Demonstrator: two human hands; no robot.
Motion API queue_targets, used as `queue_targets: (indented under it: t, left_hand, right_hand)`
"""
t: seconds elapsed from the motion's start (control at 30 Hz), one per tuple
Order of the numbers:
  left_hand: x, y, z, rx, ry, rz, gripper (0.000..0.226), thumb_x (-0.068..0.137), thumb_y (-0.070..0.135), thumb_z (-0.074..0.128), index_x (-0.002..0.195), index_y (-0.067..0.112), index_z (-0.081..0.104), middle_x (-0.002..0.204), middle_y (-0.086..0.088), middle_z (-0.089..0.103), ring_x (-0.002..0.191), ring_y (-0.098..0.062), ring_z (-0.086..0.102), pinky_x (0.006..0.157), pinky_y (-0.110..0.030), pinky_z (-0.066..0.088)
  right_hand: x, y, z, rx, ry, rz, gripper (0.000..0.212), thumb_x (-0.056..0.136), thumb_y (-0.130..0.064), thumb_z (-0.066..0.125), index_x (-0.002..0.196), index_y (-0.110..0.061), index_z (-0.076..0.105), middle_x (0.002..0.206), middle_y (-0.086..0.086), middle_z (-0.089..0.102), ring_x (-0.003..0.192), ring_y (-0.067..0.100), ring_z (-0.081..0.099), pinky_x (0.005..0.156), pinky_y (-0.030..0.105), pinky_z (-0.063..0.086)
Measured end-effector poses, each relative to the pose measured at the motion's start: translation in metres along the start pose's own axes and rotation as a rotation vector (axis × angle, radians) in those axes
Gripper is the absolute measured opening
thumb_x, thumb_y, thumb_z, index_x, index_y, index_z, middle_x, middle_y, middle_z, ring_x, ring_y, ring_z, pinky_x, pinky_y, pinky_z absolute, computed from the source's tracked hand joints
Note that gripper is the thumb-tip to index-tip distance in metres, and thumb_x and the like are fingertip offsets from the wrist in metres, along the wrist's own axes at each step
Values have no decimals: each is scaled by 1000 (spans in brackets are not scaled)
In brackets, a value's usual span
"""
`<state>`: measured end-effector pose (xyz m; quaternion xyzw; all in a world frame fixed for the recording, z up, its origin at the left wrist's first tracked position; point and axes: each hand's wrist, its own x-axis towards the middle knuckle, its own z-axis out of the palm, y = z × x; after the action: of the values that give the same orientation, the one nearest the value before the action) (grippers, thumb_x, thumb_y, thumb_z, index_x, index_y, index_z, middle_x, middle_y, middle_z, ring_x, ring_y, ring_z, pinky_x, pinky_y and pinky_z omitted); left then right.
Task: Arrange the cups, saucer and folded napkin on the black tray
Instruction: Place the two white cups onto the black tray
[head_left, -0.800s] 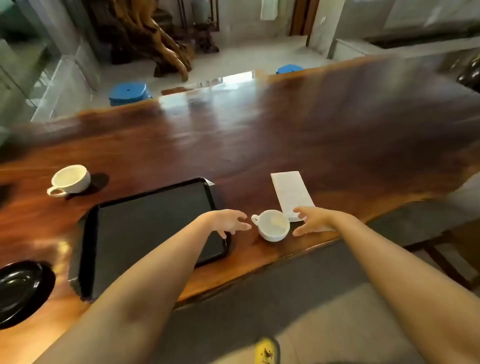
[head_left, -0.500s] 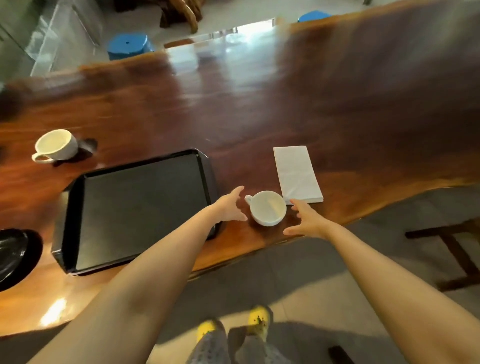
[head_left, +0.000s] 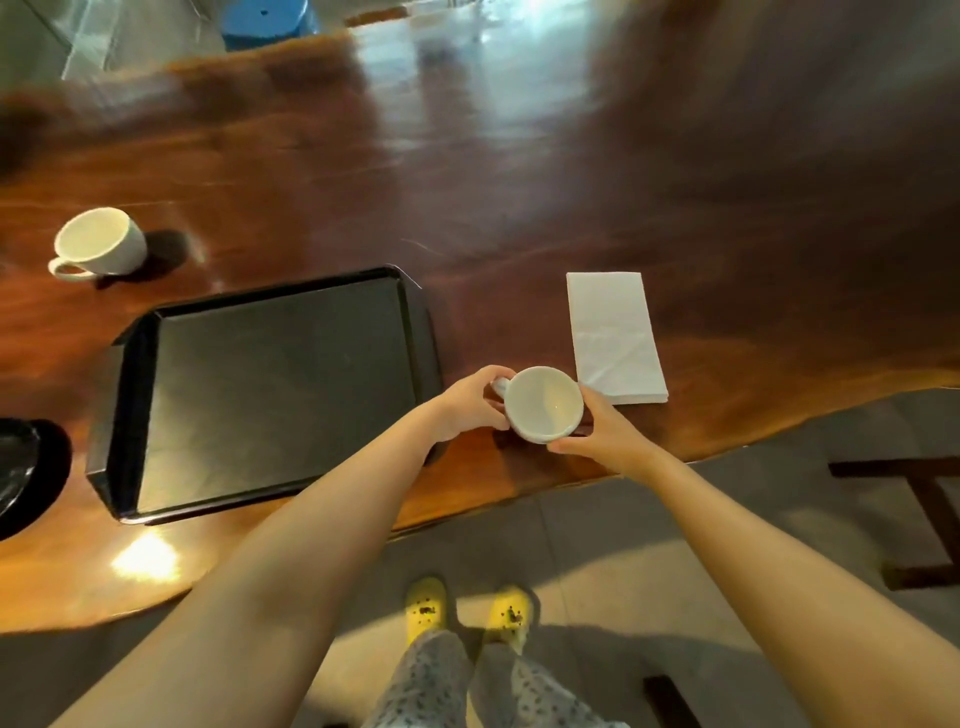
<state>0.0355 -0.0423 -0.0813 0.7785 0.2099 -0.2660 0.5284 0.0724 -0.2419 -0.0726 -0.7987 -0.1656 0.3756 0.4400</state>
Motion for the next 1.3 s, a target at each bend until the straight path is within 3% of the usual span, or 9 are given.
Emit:
queue_targets:
  t: [0.1,0.3,0.5,0.67,0.93,1.1,1.2,1.3]
  left_hand:
    - [-4,3,-10,-65,6,16,64,77,3,72,128,26,42,127,-3,49,115,-25,52,100,-41,49]
    - [-26,17,-47,-183,61,99,65,75,-1,73,128,23,42,121,-1,49,108,-20,54,89,-29,51]
    - [-61,17,-99,-308,236,132,66,74,-5,71,127,22,43,117,2,45,99,-15,57,84,-25,48]
    - [-96,-7,-154,-402,376,148,66,72,-10,68,127,17,43,119,-6,45,107,-25,59,71,-20,51]
    - [-128,-79,-250,-466,516,114,65,71,-1,75,124,19,45,127,-9,47,112,-24,57,70,-19,50]
    - [-125,-135,-298,-492,559,79,61,67,1,78,115,22,45,121,-10,51,110,-28,59,82,-30,52]
    - [-117,-167,-313,-507,590,45,59,66,1,77,113,22,48,115,-9,55,107,-27,61,81,-30,52]
    - [-106,-188,-319,-550,582,3,59,66,-6,71,114,20,48,105,-3,54,107,-30,61,90,-42,53]
  right_hand:
    - [6,-16,-4,-22,-16,-27,68,79,-14,74,126,-34,29,122,-14,37,99,-2,47,71,1,37]
    - [26,-61,-11,-85,-51,-116,70,79,-17,73,133,-31,30,125,-13,40,104,6,49,77,7,40]
    - [59,-127,2,-139,-131,-195,72,79,-13,73,133,-29,29,125,-11,37,115,11,41,94,23,39]
    - [90,-181,45,-173,-218,-246,74,79,-11,73,135,-27,29,128,-7,39,117,14,42,101,33,39]
    - [146,-251,152,-132,-273,-207,79,76,-4,74,137,-21,27,132,0,39,118,17,41,105,39,37]
    - [184,-269,216,-122,-313,-172,79,74,-1,73,137,-23,31,142,5,35,121,19,41,104,41,38]
    - [204,-272,244,-132,-331,-140,76,73,3,71,133,-26,35,139,3,33,118,16,39,102,38,37]
    - [219,-268,264,-132,-331,-105,77,73,6,70,133,-26,35,135,1,36,122,19,39,101,38,39]
